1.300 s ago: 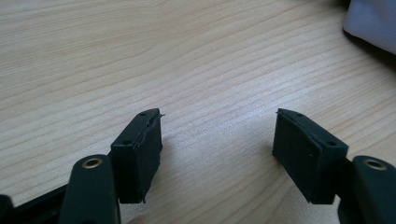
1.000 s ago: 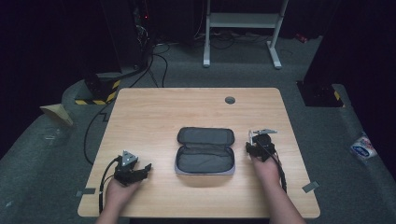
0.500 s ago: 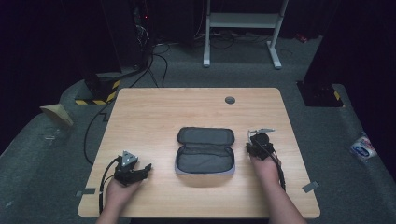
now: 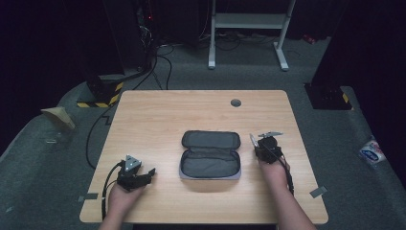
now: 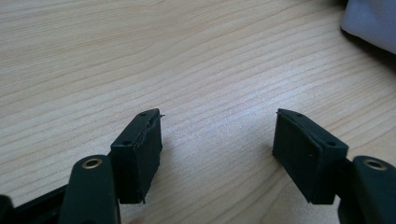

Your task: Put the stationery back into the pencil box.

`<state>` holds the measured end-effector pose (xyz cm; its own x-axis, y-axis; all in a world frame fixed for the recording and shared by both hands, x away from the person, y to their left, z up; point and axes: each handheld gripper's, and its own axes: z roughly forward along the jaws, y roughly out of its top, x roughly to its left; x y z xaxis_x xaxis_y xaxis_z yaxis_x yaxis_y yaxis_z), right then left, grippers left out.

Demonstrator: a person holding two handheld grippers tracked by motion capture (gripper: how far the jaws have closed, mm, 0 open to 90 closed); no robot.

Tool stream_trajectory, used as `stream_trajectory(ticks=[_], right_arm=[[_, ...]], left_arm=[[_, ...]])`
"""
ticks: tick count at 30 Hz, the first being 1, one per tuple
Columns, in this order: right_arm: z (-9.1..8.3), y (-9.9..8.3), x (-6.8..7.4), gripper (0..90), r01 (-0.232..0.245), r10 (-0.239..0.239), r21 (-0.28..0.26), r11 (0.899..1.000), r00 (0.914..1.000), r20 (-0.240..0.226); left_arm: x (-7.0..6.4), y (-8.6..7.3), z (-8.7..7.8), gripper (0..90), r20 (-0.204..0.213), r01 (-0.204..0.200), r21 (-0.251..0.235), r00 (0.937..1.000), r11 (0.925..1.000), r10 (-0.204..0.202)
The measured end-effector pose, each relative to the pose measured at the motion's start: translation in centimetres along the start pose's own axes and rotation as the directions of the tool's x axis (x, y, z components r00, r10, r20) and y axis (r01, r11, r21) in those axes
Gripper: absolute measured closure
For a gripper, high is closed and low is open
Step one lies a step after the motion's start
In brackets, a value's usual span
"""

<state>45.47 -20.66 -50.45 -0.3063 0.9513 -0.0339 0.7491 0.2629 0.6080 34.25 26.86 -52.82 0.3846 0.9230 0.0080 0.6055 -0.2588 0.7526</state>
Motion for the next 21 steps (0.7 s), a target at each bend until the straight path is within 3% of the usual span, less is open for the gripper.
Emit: stream_trajectory(ticks=[6, 15, 21], right_arm=[[-0.8, 0.0, -0.2, 78.5, -0.020, 0.020, -0.041, 0.999, 0.9997, -0.016], [-2.5, 0.0, 0.3, 78.5, 0.019, -0.023, -0.110, 0.994, 0.9989, -0.041], [-4.0, 0.1, 1.0, 78.5, 0.068, -0.080, -0.166, 0.984, 0.9945, -0.067]], left_arm=[[0.0, 0.0, 0.0, 32.8, 0.003, -0.004, 0.001, 1.0000, 1.0000, 0.004], [0.0, 0.0, 0.0, 32.8, 0.003, -0.004, -0.001, 1.0000, 1.0000, 0.004], [0.0, 0.0, 0.0, 32.8, 0.003, -0.006, 0.000, 1.0000, 1.0000, 0.006]])
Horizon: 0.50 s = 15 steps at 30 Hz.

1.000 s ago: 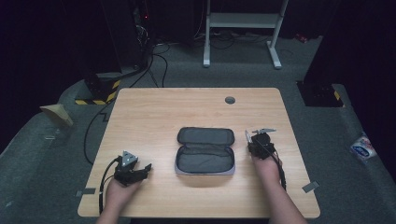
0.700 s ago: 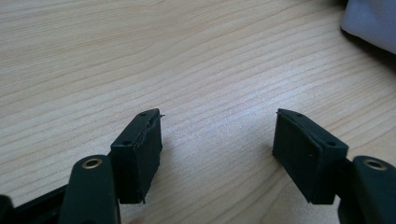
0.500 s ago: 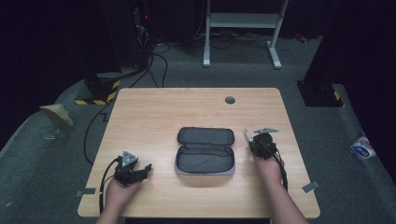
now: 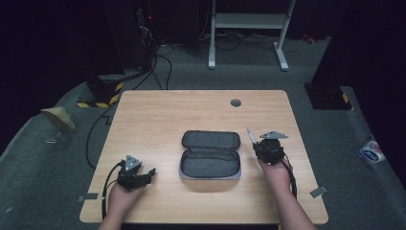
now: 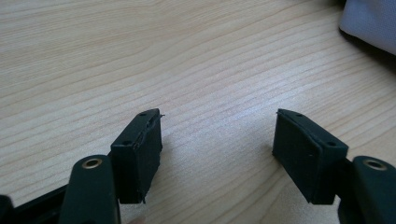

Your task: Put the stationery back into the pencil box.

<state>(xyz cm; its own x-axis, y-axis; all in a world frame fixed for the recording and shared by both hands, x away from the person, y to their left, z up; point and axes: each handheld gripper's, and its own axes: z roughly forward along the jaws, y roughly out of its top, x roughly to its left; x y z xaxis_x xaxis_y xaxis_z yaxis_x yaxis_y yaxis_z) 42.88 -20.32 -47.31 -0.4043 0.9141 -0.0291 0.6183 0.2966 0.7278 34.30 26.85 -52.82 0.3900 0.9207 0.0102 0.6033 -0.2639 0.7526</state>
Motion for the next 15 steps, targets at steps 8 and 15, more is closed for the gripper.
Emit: stream_trajectory(ticks=[8, 15], right_arm=[[-1.3, 0.3, 1.0, 78.5, 0.039, -0.041, -0.046, 0.998, 0.9981, -0.045], [-2.4, 0.9, 1.5, 78.5, 0.070, -0.075, -0.080, 0.994, 0.9948, -0.069]], left_arm=[[0.0, 0.0, 0.0, 32.8, -0.002, 0.003, -0.001, 1.0000, 1.0000, -0.003], [0.0, 0.0, 0.1, 32.8, -0.001, 0.005, -0.002, 1.0000, 1.0000, -0.005]])
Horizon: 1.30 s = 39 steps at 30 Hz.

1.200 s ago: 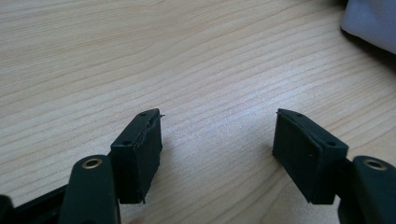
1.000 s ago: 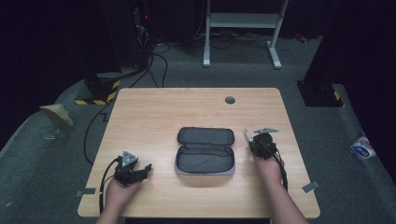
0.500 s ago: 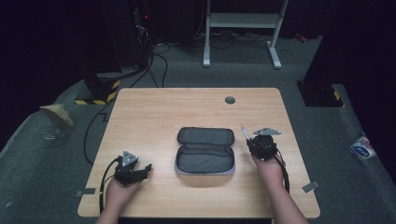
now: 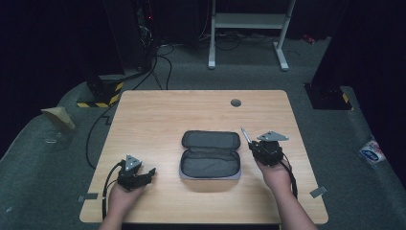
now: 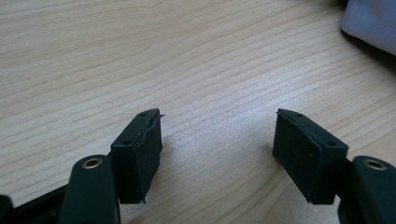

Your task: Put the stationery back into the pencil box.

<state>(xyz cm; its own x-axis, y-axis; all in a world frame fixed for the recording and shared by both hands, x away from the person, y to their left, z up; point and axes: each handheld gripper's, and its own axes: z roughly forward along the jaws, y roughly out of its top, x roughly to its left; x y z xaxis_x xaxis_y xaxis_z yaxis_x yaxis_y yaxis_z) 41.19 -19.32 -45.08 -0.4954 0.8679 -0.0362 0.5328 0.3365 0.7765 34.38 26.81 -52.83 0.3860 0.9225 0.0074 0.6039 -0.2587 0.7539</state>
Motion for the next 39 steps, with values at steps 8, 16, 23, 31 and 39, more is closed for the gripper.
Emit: stream_trajectory(ticks=[8, 16, 23, 31, 39], right_arm=[[-0.3, 0.6, 1.1, 78.5, 0.031, -0.032, -0.021, 0.999, 0.9991, -0.029], [0.0, 1.4, 2.7, 78.5, 0.075, -0.077, -0.036, 0.997, 0.9956, -0.053], [0.0, 1.9, 4.1, 78.5, 0.109, -0.113, -0.054, 0.993, 0.9904, -0.080], [0.3, 2.3, 5.4, 78.5, 0.131, -0.138, -0.070, 0.989, 0.9829, -0.121], [0.4, 2.9, 6.7, 78.5, 0.163, -0.174, -0.082, 0.983, 0.9735, -0.149]], left_arm=[[0.0, 0.0, 0.0, 32.8, 0.001, -0.003, 0.001, 1.0000, 1.0000, 0.003], [0.0, 0.0, -0.1, 32.8, 0.002, -0.007, 0.002, 1.0000, 1.0000, 0.007], [0.0, -0.1, -0.1, 32.8, 0.004, -0.005, 0.002, 1.0000, 1.0000, 0.005], [0.0, -0.1, -0.1, 32.7, 0.006, -0.006, 0.002, 1.0000, 1.0000, 0.006], [0.0, -0.1, -0.2, 32.7, 0.006, -0.008, 0.001, 1.0000, 1.0000, 0.008]])
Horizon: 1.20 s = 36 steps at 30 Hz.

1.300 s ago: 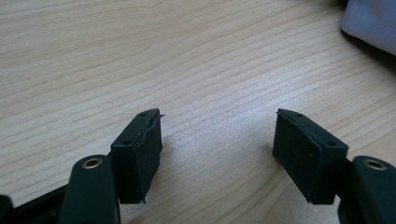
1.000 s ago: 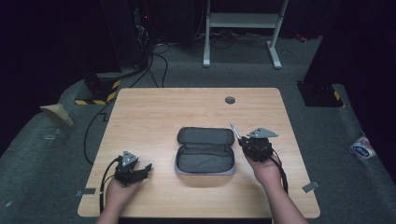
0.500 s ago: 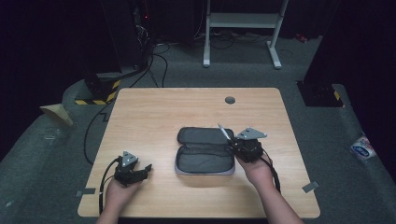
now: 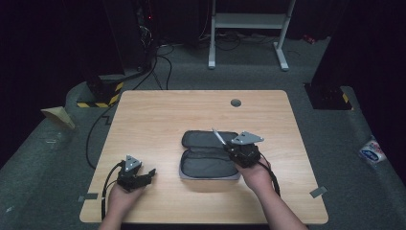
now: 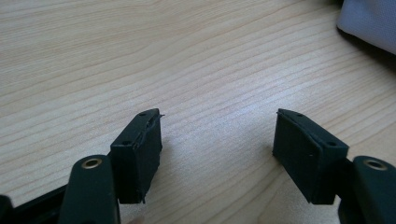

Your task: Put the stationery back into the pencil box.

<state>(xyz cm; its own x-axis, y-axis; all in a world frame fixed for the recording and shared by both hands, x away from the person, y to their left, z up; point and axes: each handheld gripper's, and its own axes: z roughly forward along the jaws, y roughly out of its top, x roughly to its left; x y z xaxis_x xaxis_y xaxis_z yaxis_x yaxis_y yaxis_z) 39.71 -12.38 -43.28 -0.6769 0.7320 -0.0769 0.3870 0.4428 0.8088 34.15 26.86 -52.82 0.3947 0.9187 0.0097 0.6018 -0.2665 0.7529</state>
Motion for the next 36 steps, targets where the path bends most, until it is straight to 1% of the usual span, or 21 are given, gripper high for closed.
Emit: stream_trajectory(ticks=[4, 5, 11, 13, 16, 19, 25, 31, 36], right_arm=[[0.2, 0.5, 0.5, 78.5, 0.010, -0.010, -0.010, 1.000, 0.9997, -0.024], [0.2, 0.6, 0.7, 78.5, 0.020, -0.021, -0.018, 1.000, 0.9993, -0.033], [0.4, 0.9, 1.6, 78.5, 0.038, -0.039, -0.024, 0.999, 0.9978, -0.053], [0.4, 0.9, 1.7, 78.5, 0.052, -0.054, -0.031, 0.998, 0.9967, -0.061], [0.4, 0.9, 2.0, 78.5, 0.054, -0.057, -0.038, 0.998, 0.9952, -0.080], [0.5, 0.9, 2.4, 78.5, 0.070, -0.073, -0.040, 0.997, 0.9929, -0.094], [1.0, 0.6, 2.6, 78.4, 0.069, -0.072, -0.024, 0.997, 0.9890, -0.129], [1.9, -0.4, 2.9, 78.4, 0.090, -0.087, 0.014, 0.996, 0.9842, -0.154], [2.5, -1.2, 3.3, 78.3, 0.111, -0.099, 0.053, 0.992, 0.9785, -0.181]], left_arm=[[0.0, 0.0, 0.0, 32.6, 0.000, 0.000, 0.000, 1.0000, 1.0000, 0.000], [0.0, 0.0, 0.0, 32.6, 0.001, 0.000, 0.000, 1.0000, 1.0000, 0.000], [0.0, 0.0, 0.0, 32.5, 0.001, 0.000, 0.000, 1.0000, 1.0000, 0.000], [0.0, 0.0, 0.0, 32.5, 0.001, 0.000, 0.000, 1.0000, 1.0000, 0.000], [0.0, 0.0, 0.0, 32.5, 0.002, 0.001, -0.001, 1.0000, 1.0000, -0.001], [0.0, 0.0, 0.0, 32.5, 0.002, 0.001, 0.000, 1.0000, 1.0000, -0.001], [0.0, 0.0, 0.0, 32.5, 0.002, 0.001, -0.001, 1.0000, 1.0000, -0.001], [0.0, 0.0, 0.0, 32.5, 0.002, 0.001, -0.001, 1.0000, 1.0000, -0.001], [0.0, 0.0, 0.0, 32.5, 0.002, -0.001, 0.000, 1.0000, 1.0000, 0.001]])
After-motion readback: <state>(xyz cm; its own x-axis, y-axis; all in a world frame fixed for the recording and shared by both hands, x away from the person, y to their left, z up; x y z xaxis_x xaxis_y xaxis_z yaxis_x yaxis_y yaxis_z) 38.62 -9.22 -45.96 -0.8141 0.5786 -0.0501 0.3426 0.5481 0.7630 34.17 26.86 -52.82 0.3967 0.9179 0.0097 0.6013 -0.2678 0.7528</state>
